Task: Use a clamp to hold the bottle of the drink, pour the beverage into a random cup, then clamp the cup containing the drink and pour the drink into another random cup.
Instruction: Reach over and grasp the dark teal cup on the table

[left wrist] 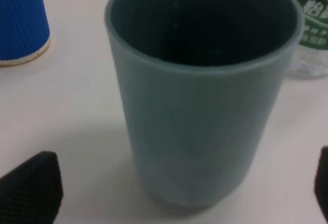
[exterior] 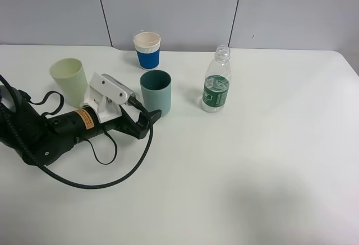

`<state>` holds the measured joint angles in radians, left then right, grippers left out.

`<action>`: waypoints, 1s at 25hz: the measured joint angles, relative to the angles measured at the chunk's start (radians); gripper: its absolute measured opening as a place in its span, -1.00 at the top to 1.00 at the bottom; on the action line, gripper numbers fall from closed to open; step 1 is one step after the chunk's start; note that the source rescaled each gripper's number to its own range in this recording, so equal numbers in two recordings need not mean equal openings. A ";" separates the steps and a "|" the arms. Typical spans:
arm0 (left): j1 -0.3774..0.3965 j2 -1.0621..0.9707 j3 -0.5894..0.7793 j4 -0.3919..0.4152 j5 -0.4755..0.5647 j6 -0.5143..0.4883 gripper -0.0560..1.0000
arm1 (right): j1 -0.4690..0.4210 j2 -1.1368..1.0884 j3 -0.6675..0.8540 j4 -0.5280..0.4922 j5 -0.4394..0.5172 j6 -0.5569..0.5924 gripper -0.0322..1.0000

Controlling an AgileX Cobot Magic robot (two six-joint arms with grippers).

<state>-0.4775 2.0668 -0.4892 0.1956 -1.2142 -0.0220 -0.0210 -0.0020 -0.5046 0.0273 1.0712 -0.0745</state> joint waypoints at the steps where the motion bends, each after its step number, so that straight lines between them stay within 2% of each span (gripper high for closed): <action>1: 0.000 0.008 -0.007 0.002 0.000 0.000 -1.00 | 0.000 0.000 0.000 0.000 0.000 0.000 -0.64; 9: 0.000 0.064 -0.089 0.009 0.000 -0.020 -1.00 | 0.000 0.000 0.000 0.000 0.000 0.000 -0.64; 25: 0.000 0.132 -0.229 0.080 -0.001 -0.052 -1.00 | 0.000 0.000 0.000 0.000 0.000 0.000 -0.64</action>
<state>-0.4775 2.1993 -0.7181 0.2752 -1.2151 -0.0742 -0.0210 -0.0020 -0.5046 0.0273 1.0712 -0.0745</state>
